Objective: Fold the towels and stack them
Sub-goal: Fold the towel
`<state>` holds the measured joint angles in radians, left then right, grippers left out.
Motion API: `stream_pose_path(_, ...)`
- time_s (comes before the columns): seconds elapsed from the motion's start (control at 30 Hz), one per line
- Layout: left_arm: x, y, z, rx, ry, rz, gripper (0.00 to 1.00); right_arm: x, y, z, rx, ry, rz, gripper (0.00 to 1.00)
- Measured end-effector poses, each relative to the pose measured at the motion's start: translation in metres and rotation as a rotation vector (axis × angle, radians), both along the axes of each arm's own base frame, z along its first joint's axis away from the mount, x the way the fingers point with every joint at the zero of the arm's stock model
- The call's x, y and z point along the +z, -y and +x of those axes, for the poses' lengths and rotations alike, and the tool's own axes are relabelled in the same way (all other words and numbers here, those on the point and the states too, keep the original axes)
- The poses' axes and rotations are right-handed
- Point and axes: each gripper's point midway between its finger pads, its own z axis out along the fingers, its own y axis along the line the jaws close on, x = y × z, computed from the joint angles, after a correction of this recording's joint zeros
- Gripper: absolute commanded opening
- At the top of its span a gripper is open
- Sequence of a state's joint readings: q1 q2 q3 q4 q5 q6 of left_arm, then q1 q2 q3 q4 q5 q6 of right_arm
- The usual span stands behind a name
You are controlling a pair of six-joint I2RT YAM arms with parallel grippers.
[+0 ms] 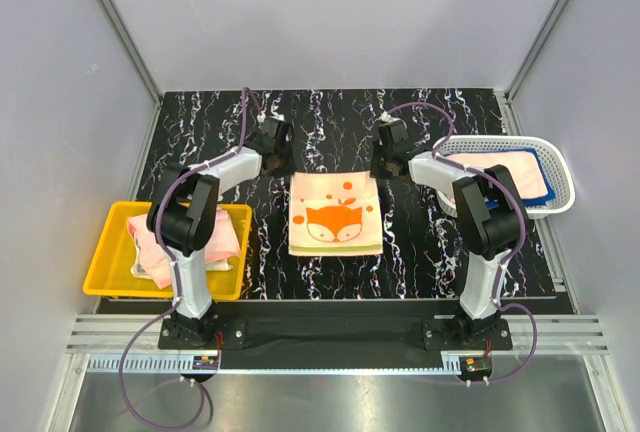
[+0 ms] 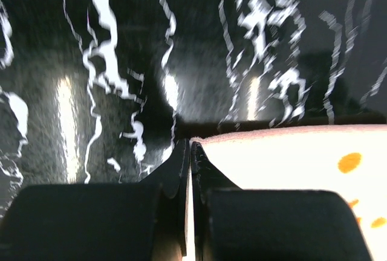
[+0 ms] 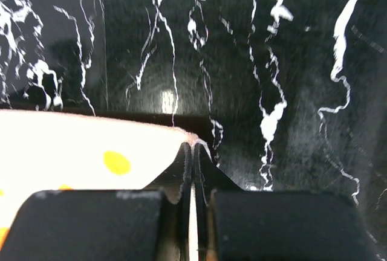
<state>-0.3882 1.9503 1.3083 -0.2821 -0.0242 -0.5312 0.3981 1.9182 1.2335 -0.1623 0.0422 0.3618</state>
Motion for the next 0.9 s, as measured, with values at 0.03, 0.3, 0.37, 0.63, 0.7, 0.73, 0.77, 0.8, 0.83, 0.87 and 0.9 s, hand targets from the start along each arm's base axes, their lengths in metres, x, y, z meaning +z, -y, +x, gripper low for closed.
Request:
stream_pose_path(0.03,0.004,0.001,0.003,0.001,0.011,-0.005,0.0,0.002,0.0,0.002,-0.001,0.006,0.001,0.0)
stream_pose_path(0.3,0.04,0.002,0.01,0.005,0.094,-0.045,0.0,0.022,0.004,0.004,-0.003,0.047,0.02,0.0)
stream_pose_path(0.37,0.051,0.0,0.003,0.011,0.118,-0.062,0.0,0.034,0.005,-0.003,0.002,0.067,0.035,0.0)
stream_pose_path(0.63,0.052,-0.005,-0.04,0.005,0.105,-0.126,0.0,0.058,0.011,-0.048,0.015,0.112,0.129,0.0)
stream_pose_path(0.7,0.048,-0.004,-0.051,-0.002,0.094,-0.137,0.0,0.055,0.012,-0.063,0.021,0.101,0.151,0.0)
stream_pose_path(0.73,0.046,-0.004,-0.058,-0.007,0.087,-0.142,0.0,0.053,0.012,-0.071,0.026,0.091,0.163,0.0)
stream_pose_path(0.77,0.045,-0.003,-0.063,-0.011,0.081,-0.145,0.0,0.051,0.013,-0.076,0.027,0.084,0.169,0.0)
stream_pose_path(0.8,0.044,-0.002,-0.069,-0.017,0.079,-0.149,0.0,0.05,0.014,-0.082,0.026,0.082,0.175,0.0)
stream_pose_path(0.83,0.043,-0.001,-0.074,-0.024,0.077,-0.152,0.0,0.049,0.014,-0.088,0.028,0.076,0.18,0.0)
stream_pose_path(0.87,0.044,0.0,-0.078,-0.03,0.078,-0.153,0.0,0.048,0.015,-0.093,0.029,0.072,0.186,0.0)
stream_pose_path(0.9,0.044,0.001,-0.082,-0.035,0.08,-0.155,0.0,0.048,0.015,-0.097,0.032,0.068,0.193,0.01)
